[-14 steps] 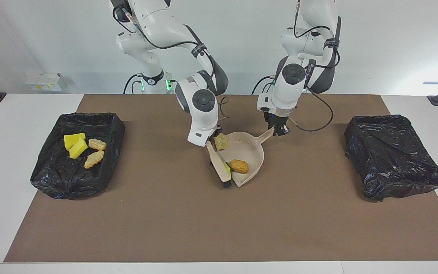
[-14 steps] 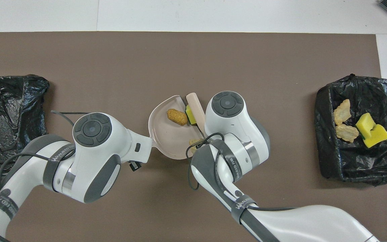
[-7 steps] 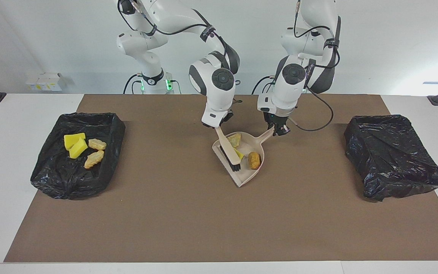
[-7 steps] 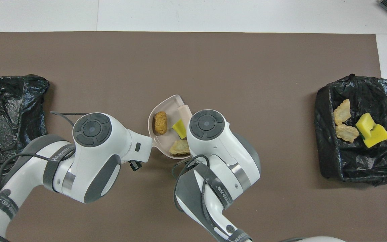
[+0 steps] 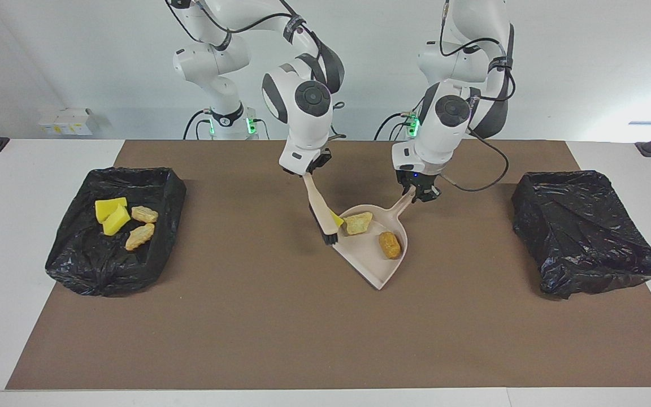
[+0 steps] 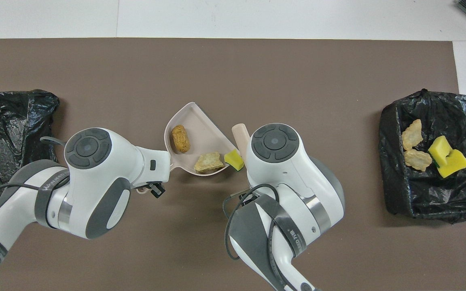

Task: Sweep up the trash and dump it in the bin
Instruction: 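Tilt the dustpan up with the left gripper while the right gripper holds brush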

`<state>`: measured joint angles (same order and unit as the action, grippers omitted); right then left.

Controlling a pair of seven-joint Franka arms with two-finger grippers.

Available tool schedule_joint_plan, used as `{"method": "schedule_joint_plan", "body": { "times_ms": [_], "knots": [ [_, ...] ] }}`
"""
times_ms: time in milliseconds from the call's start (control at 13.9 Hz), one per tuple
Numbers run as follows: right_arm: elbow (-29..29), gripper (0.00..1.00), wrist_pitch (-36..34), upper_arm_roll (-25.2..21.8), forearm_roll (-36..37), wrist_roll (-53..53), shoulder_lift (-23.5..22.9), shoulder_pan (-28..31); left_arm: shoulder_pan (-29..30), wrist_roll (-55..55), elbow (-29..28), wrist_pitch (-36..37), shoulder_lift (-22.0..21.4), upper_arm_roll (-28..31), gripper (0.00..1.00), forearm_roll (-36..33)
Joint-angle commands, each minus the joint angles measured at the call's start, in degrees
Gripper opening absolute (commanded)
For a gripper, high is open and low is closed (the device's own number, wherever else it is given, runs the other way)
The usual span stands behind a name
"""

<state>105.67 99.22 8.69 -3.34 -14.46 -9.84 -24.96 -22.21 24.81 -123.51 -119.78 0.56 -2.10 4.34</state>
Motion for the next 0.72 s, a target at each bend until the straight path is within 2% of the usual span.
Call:
{"method": "schedule_joint_plan", "body": {
  "times_ms": [0, 72, 359, 646],
  "knots": [
    [1.0, 0.0, -0.5, 0.3, -3.6, 0.6, 1.8, 0.5, 1.2, -1.3, -0.5, -0.7, -2.1, -0.3, 0.0, 1.4],
    [1.3, 0.0, 0.7, 0.3, -6.0, 0.2, 1.8, 0.4, 1.2, -1.3, -0.6, -0.5, -2.1, -0.3, 0.0, 1.4],
    [0.9, 0.0, 6.0, 0.5, -7.7, -1.5, 1.6, -1.0, 0.5, 4.8, -2.7, -0.3, -3.8, -0.3, 0.0, 1.4],
    [1.3, 0.0, 16.1, 0.4, -16.3, -1.8, 1.0, -2.6, 0.4, 7.1, -7.0, -0.1, -6.3, -0.4, 0.0, 1.4]
  ]
}}
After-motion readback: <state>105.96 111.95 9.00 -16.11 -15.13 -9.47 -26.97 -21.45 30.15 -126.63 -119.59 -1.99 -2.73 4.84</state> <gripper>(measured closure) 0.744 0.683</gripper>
